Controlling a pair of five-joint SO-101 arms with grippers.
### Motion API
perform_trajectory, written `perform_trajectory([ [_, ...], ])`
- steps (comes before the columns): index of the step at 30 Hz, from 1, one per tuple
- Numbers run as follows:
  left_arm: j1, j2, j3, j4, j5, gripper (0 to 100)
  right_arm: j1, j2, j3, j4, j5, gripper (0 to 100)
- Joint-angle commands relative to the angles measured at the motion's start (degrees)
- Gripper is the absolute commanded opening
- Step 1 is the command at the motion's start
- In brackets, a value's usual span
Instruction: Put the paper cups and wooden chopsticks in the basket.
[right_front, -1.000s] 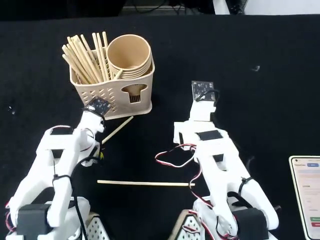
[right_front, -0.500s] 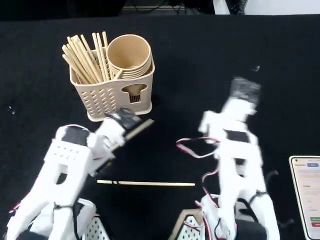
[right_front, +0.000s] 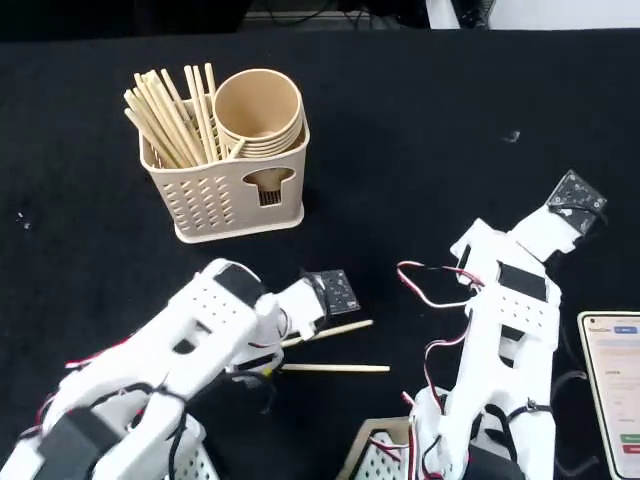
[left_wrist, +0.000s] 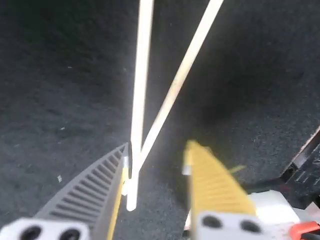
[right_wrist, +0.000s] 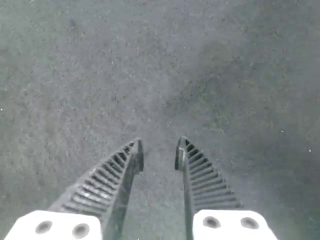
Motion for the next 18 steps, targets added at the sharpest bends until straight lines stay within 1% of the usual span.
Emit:
perform_trajectory([
  [1,0.4,4.6,-1.9,-3.2,-0.4,23,-1.1,-2.3,-2.4,0.1,-0.6,12.3],
  [4,0.7,6.1,-1.9,-3.3,-0.5,23,-2.6,-2.3,-2.3,0.1,-0.4,12.3],
  [7,0.3,6.3,-2.2,-3.4,-0.5,23,-4.3,-2.3,-2.2,0.1,2.0,12.3],
  [11,0.3,6.4,-1.2,-4.7,-0.4,23,-4.7,-2.3,-1.7,0.1,2.5,12.3],
  [16,0.2,6.4,4.1,-13.4,-0.2,23,-4.7,-2.3,-1.7,0.1,2.5,12.3],
  [18,0.2,6.4,6.0,-15.6,-0.2,23,-4.7,-2.3,-1.7,0.1,2.5,12.3],
])
